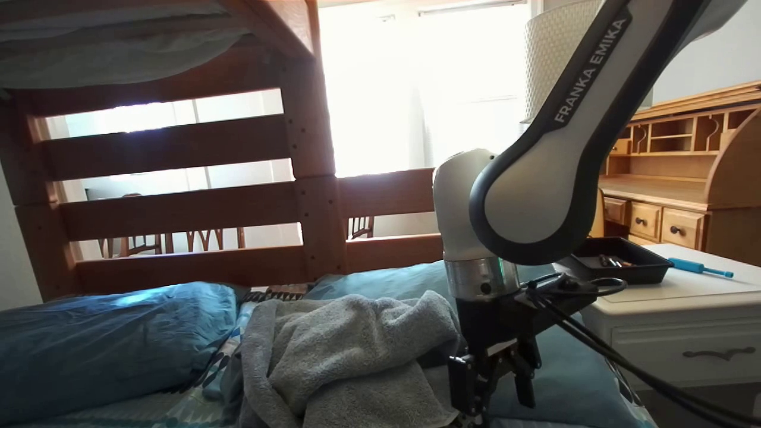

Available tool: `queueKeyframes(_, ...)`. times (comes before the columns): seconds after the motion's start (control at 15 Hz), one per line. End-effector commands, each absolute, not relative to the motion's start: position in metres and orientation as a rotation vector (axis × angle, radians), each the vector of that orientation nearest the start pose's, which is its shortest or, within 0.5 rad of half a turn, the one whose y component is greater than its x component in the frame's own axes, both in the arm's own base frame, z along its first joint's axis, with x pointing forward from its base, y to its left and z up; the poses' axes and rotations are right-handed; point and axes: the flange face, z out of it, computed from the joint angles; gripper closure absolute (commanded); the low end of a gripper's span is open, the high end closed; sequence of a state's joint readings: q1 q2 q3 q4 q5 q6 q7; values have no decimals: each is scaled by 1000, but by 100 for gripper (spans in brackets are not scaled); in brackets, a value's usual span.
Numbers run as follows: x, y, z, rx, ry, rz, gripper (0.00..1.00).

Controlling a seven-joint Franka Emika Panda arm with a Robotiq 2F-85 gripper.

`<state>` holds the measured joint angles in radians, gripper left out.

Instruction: Put the grey remote control on the nightstand.

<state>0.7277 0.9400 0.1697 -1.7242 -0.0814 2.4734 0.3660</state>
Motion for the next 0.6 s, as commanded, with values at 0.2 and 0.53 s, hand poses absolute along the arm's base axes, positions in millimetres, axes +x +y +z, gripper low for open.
queueKeyframes(0.2, 390, 498, 9, -3072, -504, 167, 0)
queueKeyframes(0.53, 382, 513, -6, -3084, -574, 112, 0)
